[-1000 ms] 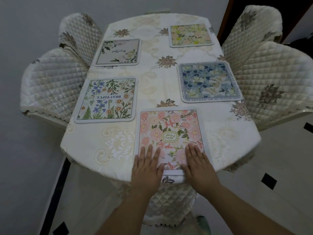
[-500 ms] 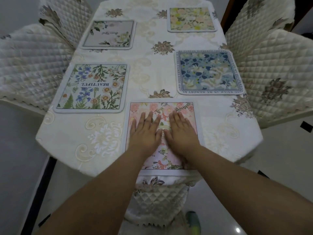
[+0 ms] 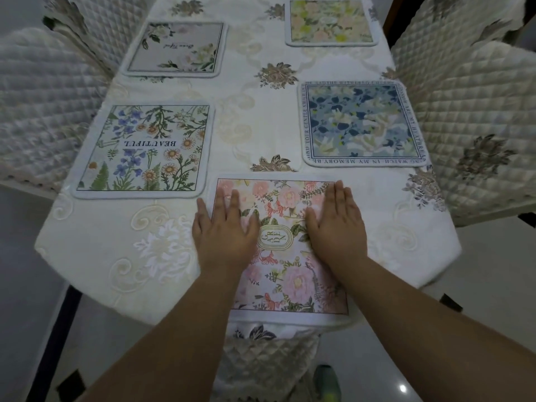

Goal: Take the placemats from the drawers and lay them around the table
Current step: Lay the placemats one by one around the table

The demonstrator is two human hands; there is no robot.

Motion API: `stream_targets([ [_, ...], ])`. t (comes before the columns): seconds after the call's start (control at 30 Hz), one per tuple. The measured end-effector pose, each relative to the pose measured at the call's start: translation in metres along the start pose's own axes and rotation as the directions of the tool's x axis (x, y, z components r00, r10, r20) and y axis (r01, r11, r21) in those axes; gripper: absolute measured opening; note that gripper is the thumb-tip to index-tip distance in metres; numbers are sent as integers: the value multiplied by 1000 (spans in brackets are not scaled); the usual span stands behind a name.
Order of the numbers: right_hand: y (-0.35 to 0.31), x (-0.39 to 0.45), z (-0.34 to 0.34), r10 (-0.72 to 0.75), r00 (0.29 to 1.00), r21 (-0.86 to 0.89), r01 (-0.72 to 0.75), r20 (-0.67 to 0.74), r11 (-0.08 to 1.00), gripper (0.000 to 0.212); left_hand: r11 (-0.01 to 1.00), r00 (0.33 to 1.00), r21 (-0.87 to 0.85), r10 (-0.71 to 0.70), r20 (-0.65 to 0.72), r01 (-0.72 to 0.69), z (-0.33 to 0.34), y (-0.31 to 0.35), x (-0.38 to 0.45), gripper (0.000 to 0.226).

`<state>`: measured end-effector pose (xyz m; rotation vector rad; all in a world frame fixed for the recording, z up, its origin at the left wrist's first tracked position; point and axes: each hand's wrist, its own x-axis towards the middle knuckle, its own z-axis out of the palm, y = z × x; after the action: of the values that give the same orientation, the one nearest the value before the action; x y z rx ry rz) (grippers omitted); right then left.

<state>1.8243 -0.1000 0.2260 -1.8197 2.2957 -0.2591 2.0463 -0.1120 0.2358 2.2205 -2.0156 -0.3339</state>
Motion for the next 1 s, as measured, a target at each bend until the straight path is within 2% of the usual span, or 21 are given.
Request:
stream_targets([
  [0.17,2,3,-2,-7,1000,-6,7,20,1000,79,1000,998,-4,28,-59,-28,-1,-2,-1,63],
  [0.3,20,5,-8,-66,997,2,66,48,998,79,998,998,9,-55,-14,56,2,-6,8,71],
  [0.43,25,-15,-10,15,999,25,-17,52,1000,73,996,996,3,-92,-1,92,2,-3,11,71],
  [0.53,19,-44,-3,16,999,44,-17,33,999,71,999,998,-12,-36,43,37,-7,-11,4,67],
  [0.67,23,-41,-6,11,1000,38,-12,25,999,67,994,997,-78,72,15,-71,-16,-41,-49,51],
  [0.73,24,-38,-8,25,999,38,-26,35,999,62,991,995,-91,102,7,-101,-14,-56,-79,55],
  [0.87,22,-37,-11,40,996,60,-45,77,997,60,994,994,28,109,3,-109,-6,-62,-93,58],
  [1.0,14,-62,-14,-103,991,54,98,85,994,61,989,991,64,132,-7,-132,-2,-57,-91,56],
])
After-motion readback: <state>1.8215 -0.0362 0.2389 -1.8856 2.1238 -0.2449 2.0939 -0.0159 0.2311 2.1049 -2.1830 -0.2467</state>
